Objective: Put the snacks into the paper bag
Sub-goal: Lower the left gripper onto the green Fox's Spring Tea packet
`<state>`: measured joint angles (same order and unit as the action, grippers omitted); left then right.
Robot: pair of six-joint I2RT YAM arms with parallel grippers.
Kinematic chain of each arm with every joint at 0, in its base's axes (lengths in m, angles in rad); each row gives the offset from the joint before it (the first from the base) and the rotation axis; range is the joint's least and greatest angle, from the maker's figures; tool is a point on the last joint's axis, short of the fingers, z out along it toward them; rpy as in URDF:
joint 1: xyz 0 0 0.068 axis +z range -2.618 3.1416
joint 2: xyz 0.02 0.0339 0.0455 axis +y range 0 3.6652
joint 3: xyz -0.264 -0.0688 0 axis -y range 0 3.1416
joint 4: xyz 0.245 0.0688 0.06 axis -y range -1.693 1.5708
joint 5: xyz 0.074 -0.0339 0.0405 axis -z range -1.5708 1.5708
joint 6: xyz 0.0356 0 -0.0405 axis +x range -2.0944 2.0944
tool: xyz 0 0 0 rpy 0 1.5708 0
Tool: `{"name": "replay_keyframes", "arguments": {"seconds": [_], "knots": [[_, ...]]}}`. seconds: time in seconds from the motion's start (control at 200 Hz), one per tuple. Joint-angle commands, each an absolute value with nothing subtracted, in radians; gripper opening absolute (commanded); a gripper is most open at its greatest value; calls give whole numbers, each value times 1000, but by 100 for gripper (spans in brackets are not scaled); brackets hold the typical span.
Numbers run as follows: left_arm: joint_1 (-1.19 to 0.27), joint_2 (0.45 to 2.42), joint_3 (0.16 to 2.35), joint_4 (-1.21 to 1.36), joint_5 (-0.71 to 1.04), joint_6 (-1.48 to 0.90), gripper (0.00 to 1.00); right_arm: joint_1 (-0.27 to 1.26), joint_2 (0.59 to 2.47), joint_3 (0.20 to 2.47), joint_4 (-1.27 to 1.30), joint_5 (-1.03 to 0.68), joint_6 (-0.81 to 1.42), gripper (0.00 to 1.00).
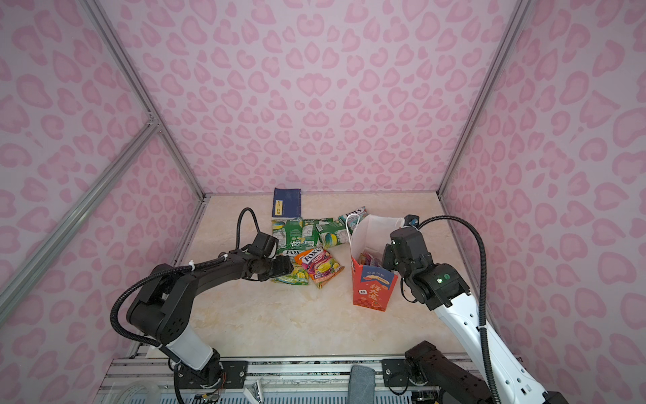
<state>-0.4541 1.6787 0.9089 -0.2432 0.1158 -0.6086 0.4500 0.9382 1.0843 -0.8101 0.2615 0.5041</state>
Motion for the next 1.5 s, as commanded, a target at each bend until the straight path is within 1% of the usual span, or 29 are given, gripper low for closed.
{"name": "replay_keyframes", "arguments": {"seconds": [0.0,0.16,0.205,0.3,0.375,0.5,0.54,0.55,0.57,0.625,0.765,0.84,0.965,1.13,1.205,1.495], "knots": [[-463,1693,920,-261,95,-597,75,446,936,1078,-812,254,493,0],[-471,1694,927,-266,95,-607,65,441,928,1075,-813,248,491,0],[-471,1690,928,-269,101,-609,59,439,925,1072,-814,248,491,0],[-476,1669,933,-281,106,-612,51,438,919,1069,-817,242,489,0],[-476,1648,934,-288,110,-618,47,437,914,1068,-818,240,489,0],[-476,1621,939,-299,111,-630,38,437,908,1066,-817,229,491,0],[-474,1609,937,-302,109,-636,37,437,907,1066,-819,227,491,0],[-474,1606,937,-303,109,-636,34,437,907,1066,-818,226,490,0],[-474,1599,936,-303,107,-638,31,437,905,1066,-820,227,491,0],[-474,1584,935,-311,88,-637,25,437,901,1066,-821,228,489,0],[-470,1546,939,-346,52,-635,16,437,894,1065,-825,225,489,0],[-469,1508,935,-357,51,-636,14,437,891,1066,-827,225,488,0],[-467,1445,944,-401,25,-632,13,437,888,1065,-827,225,486,0],[-466,1357,956,-465,-63,-614,13,437,893,1073,-828,220,481,0],[-466,1324,961,-486,-76,-605,13,437,894,1078,-828,219,478,0],[-465,1274,974,-521,-81,-594,12,437,893,1081,-828,218,474,0]]}}
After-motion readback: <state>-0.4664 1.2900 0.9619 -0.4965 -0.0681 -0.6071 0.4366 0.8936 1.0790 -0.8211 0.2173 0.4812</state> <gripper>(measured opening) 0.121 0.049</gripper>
